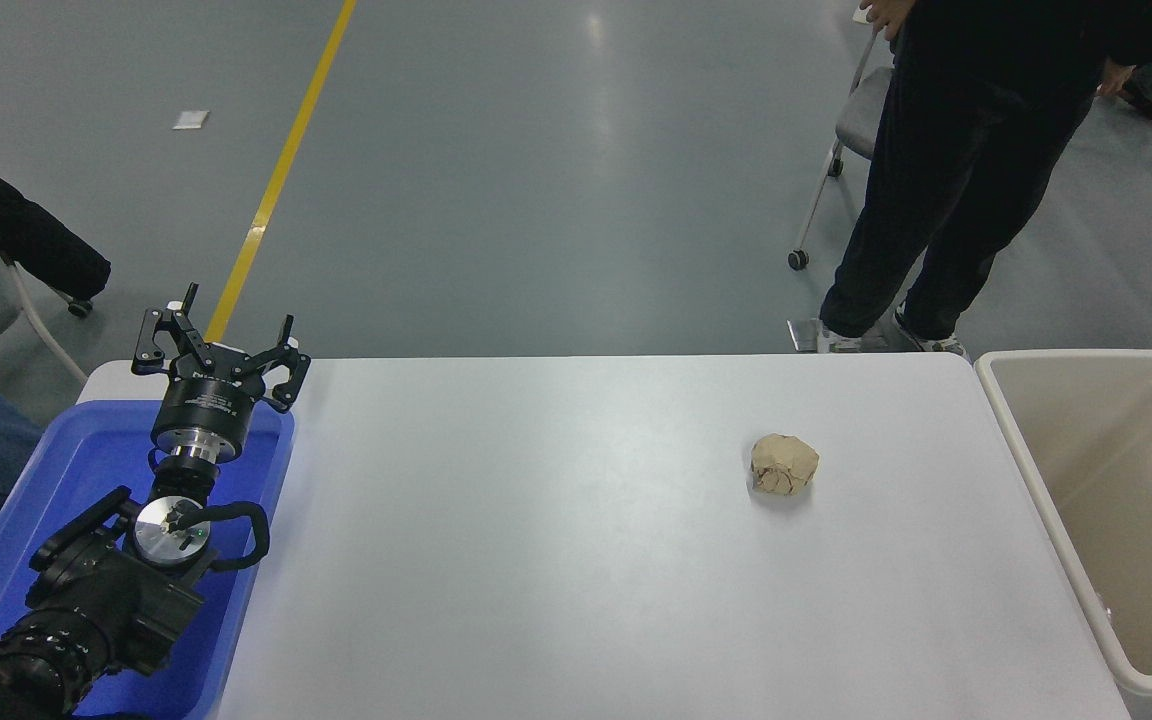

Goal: Pick up foil plate and place in dustbin

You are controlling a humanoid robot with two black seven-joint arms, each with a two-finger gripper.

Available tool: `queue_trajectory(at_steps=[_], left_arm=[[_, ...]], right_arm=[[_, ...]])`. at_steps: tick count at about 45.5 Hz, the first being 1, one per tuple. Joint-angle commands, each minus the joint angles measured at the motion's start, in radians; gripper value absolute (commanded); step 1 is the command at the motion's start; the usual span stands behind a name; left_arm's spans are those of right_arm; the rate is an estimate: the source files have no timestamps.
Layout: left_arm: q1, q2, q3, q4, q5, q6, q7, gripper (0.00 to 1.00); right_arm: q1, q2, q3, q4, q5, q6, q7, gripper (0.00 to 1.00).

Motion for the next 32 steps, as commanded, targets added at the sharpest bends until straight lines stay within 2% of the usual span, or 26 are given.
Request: queue_trajectory(at_steps=[1, 13, 19, 32], left_arm=[[0.0, 0.0, 0.0, 0.0, 0.0, -0.001, 0.0, 0.99], [0.0, 0.0, -0.001, 0.0, 0.0, -0.001, 0.0, 0.99], [0.0, 0.0, -0.001, 0.0, 0.0, -0.001, 0.0, 0.99], [-0.001, 0.0, -0.001, 0.0, 0.0, -0.001, 0.0, 0.99]], right_arm=[[0.016, -0.002, 0.011, 0.001, 0.002, -0.001, 0.0, 1.0], [0.107, -0.003, -0.003, 0.034, -0.012, 0.012, 0.0, 1.0], [0.163, -0.058, -0.026, 0.122, -0.026, 0.013, 0.0, 1.0], [0.456, -0.151, -0.295, 0.43, -0.059, 0.025, 0.0, 1.0]])
